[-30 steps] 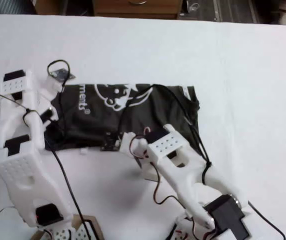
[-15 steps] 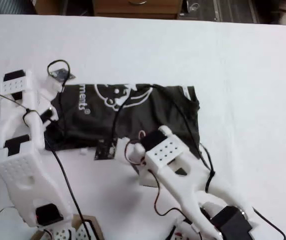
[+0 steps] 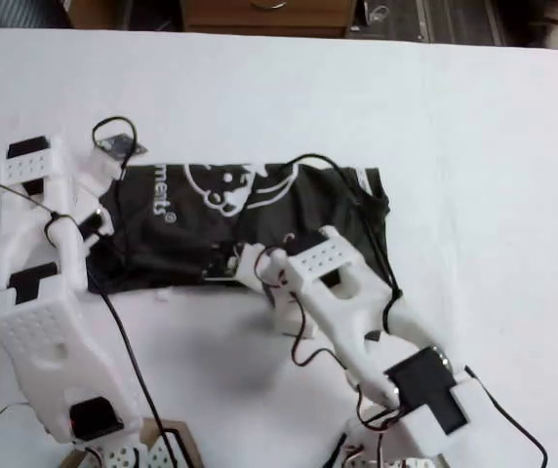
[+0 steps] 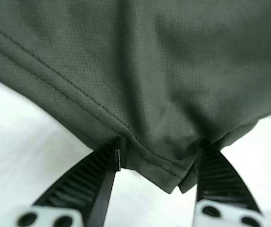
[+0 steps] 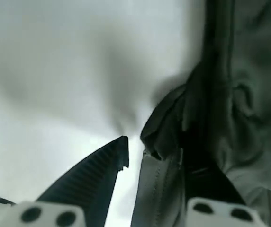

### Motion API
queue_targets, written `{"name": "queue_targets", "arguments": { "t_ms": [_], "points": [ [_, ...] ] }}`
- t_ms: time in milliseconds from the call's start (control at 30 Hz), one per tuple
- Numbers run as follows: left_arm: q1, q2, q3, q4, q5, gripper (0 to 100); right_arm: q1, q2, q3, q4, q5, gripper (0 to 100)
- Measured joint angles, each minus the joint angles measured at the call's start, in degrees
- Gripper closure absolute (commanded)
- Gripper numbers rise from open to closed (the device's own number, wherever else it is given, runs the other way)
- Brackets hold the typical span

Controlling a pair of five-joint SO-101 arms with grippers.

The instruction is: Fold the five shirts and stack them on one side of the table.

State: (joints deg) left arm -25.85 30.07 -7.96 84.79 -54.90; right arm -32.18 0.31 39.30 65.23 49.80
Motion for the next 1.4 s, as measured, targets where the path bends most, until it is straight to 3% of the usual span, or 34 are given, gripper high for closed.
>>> {"name": "queue_targets", "arguments": {
  "t_ms": [200,400,633,967,1400],
  "points": [
    [0.0,0.0,0.0,0.0,0.0,74,1.2,1.1,-1.7,-0.2,0.1,98.8],
    [0.0,0.0,0.0,-0.3,0.0,74,1.8,1.2,-2.0,1.1,0.0,97.8],
    [0.0,0.0,0.0,-1.2,0.0,74,1.8,-1.7,-8.9,10.2,0.2,97.8],
    [0.0,0.0,0.0,-1.2,0.0,74,1.9,-2.3,-18.1,14.2,6.9,97.8],
    [0.0,0.0,0.0,-1.2,0.0,74,11.5,11.8,-37.1,14.9,14.5,97.8]
  ]
}}
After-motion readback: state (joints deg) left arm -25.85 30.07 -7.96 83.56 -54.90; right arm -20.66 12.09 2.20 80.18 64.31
